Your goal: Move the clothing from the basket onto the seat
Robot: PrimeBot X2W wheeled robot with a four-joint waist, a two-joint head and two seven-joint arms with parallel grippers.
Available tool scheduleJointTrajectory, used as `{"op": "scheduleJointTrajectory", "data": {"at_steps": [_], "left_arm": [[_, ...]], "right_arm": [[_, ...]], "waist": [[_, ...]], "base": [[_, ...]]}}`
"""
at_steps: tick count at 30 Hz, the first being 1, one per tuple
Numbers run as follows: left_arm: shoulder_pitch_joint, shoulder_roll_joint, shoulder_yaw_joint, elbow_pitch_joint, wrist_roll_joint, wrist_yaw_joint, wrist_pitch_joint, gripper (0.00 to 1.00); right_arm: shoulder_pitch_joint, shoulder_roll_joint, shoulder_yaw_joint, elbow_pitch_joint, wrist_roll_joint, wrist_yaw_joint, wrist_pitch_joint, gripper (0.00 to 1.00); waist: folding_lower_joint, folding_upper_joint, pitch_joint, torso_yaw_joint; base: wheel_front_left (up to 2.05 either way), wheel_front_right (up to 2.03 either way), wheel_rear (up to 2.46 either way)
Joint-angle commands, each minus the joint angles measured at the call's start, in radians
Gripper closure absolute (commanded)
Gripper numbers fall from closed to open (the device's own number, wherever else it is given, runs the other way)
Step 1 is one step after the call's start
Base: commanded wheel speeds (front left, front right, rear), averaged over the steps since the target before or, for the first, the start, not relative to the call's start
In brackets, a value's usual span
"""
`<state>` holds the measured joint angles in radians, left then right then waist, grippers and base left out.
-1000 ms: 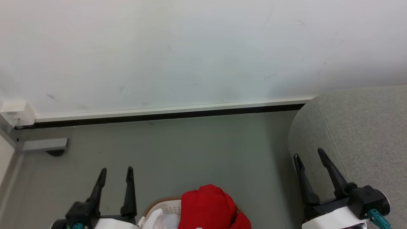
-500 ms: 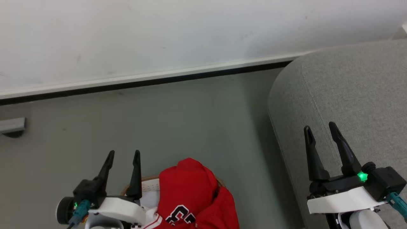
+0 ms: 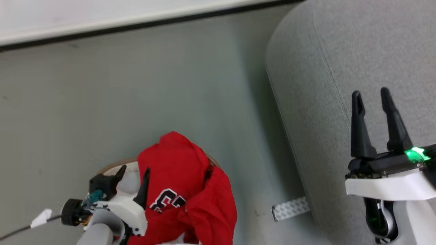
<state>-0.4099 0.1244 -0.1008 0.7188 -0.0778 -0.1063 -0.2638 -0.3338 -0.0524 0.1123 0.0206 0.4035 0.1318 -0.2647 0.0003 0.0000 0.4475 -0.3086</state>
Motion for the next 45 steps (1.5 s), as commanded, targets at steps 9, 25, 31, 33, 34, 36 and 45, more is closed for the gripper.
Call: {"op": "scheduleJointTrajectory", "data": {"at_steps": [9, 25, 31, 33, 34, 36, 45], "left_arm": [[-0.176, 0.089, -0.059, 0.304, -0.018, -0.022, 0.063, 0.00], [-0.333, 0.120, -0.315, 0.485, -0.115, -0.024, 0.191, 0.00], [-0.370, 0.136, -0.365, 0.500, -0.154, -0.024, 0.193, 0.00], [-0.377, 0.136, -0.379, 0.506, -0.167, -0.024, 0.193, 0.49], [-0.379, 0.136, -0.385, 0.508, -0.169, -0.024, 0.193, 0.62], [-0.377, 0.130, -0.399, 0.511, -0.185, -0.024, 0.186, 1.00], [-0.340, 0.081, -0.447, 0.508, -0.272, -0.025, 0.136, 1.00]], "right_arm": [[-0.061, 0.002, -0.041, -0.046, 0.060, -0.002, 0.000, 0.00], [-0.082, 0.003, -0.043, -0.037, 0.127, -0.002, 0.000, 0.00], [-0.099, 0.002, -0.023, -0.037, 0.127, -0.002, 0.000, 0.00], [-0.096, 0.002, -0.020, -0.035, 0.129, -0.002, 0.000, 0.00], [-0.095, 0.002, -0.020, -0.033, 0.128, -0.002, 0.000, 0.00], [-0.095, 0.002, -0.021, -0.027, 0.122, -0.002, 0.000, 0.00], [-0.091, 0.002, -0.032, -0.009, 0.092, -0.002, 0.000, 0.00]], "waist": [[-0.0003, 0.0000, 0.210, -0.106], [-0.0003, 0.0000, 0.337, -0.168], [-0.0003, 0.0000, 0.368, -0.176], [-0.0003, 0.0000, 0.369, -0.176], [-0.0003, 0.0000, 0.368, -0.175], [-0.0003, 0.0000, 0.360, -0.171], [-0.0003, 0.0000, 0.238, -0.132]], "base": [[0.00, 0.00, 0.00], [0.00, 0.00, 0.00], [0.00, 0.00, 0.00], [0.00, 0.00, 0.00], [0.00, 0.00, 0.00], [0.00, 0.00, 0.00], [0.00, 0.00, 0.00]]}}
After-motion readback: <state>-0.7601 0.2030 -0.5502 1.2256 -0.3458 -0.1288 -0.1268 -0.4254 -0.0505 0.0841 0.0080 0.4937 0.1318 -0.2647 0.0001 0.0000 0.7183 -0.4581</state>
